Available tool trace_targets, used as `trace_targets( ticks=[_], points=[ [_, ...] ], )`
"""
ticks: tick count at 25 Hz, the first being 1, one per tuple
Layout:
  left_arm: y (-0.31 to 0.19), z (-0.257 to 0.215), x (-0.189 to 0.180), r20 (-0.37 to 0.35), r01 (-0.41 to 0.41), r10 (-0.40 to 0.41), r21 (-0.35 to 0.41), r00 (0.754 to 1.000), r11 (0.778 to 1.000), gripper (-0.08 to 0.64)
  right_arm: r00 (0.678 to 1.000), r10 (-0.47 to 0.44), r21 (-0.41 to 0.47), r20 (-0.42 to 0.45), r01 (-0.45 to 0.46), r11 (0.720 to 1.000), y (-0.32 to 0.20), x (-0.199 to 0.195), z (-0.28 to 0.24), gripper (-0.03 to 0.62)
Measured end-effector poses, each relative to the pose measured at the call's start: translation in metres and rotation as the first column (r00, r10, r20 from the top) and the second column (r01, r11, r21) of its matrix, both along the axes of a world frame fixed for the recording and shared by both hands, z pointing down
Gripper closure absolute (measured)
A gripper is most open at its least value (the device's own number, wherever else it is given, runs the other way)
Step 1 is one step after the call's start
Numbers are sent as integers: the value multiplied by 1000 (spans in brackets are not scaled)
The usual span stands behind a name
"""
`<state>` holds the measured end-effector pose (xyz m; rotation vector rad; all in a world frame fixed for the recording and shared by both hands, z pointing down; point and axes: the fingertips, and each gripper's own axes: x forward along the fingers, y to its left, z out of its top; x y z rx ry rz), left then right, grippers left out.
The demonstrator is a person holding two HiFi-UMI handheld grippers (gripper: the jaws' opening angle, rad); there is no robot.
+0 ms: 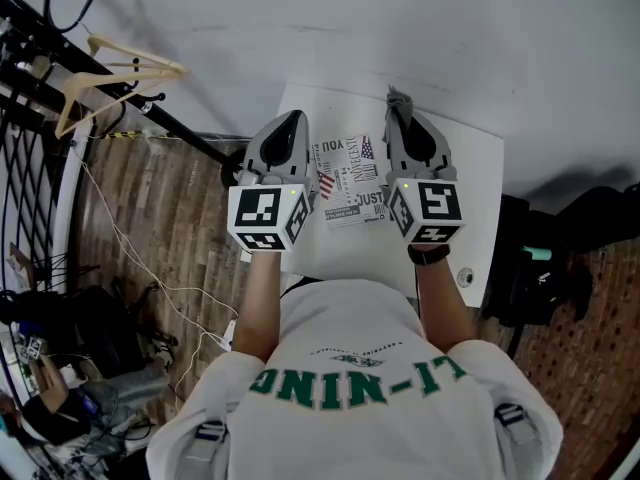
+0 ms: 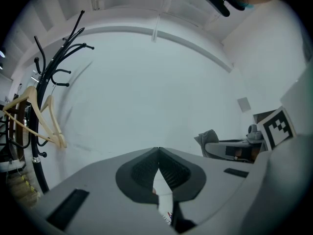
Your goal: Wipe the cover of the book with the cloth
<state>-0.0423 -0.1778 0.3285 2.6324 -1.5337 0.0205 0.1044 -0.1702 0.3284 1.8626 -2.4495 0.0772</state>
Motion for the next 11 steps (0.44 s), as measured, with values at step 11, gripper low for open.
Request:
trace_targets(
  ticks=[11],
  points=[
    [1,3,9,36,-11,11,16,999,1000,552,999,36,-8,0,-36,999,2,13,7,555]
  ],
)
